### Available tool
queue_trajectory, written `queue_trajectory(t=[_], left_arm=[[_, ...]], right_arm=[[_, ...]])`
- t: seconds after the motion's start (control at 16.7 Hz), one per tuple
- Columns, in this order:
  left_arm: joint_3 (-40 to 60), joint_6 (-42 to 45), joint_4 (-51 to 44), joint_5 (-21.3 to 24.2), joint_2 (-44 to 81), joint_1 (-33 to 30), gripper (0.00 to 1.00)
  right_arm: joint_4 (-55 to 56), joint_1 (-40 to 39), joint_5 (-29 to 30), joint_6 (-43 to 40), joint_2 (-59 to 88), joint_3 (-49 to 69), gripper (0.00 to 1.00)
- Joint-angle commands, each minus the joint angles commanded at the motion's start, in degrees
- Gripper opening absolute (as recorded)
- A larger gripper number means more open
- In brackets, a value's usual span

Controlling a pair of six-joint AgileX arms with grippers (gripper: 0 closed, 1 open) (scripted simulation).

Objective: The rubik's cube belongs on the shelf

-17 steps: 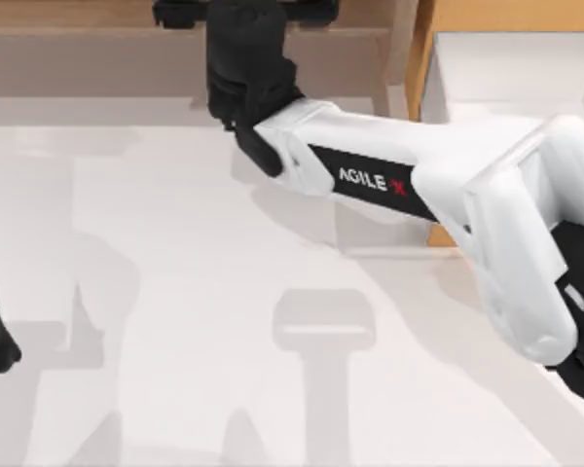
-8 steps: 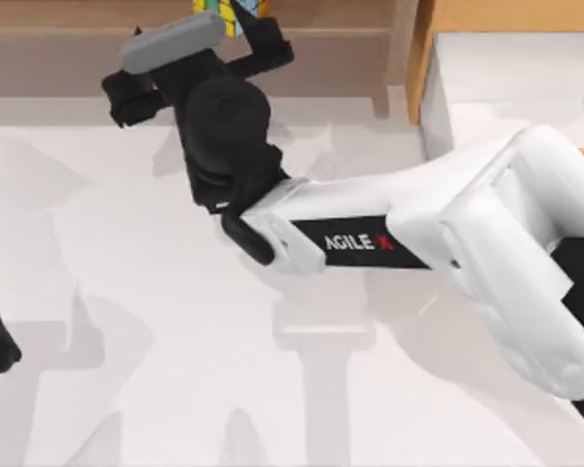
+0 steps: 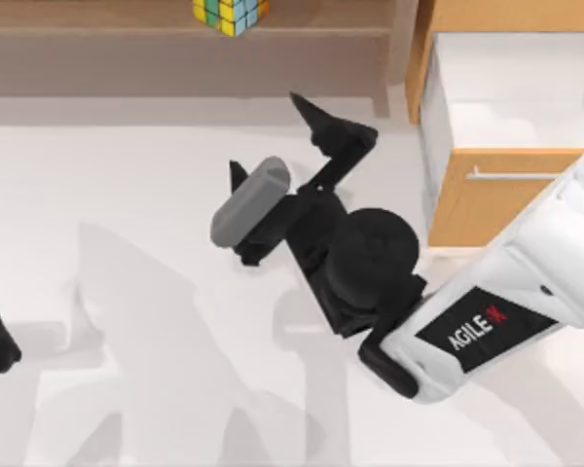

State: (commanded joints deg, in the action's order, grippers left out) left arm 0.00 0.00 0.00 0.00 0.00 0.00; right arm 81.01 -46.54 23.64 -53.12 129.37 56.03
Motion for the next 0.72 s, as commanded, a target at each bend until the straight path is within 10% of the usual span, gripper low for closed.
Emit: queue_trajectory(t=[0.72], left_arm=[[0.0,0.0,0.0,0.0,0.0,0.0,1.00]], right_arm=[[19.3,25.4,-2.3,-34.9,-15.7,-43.4,1.00]])
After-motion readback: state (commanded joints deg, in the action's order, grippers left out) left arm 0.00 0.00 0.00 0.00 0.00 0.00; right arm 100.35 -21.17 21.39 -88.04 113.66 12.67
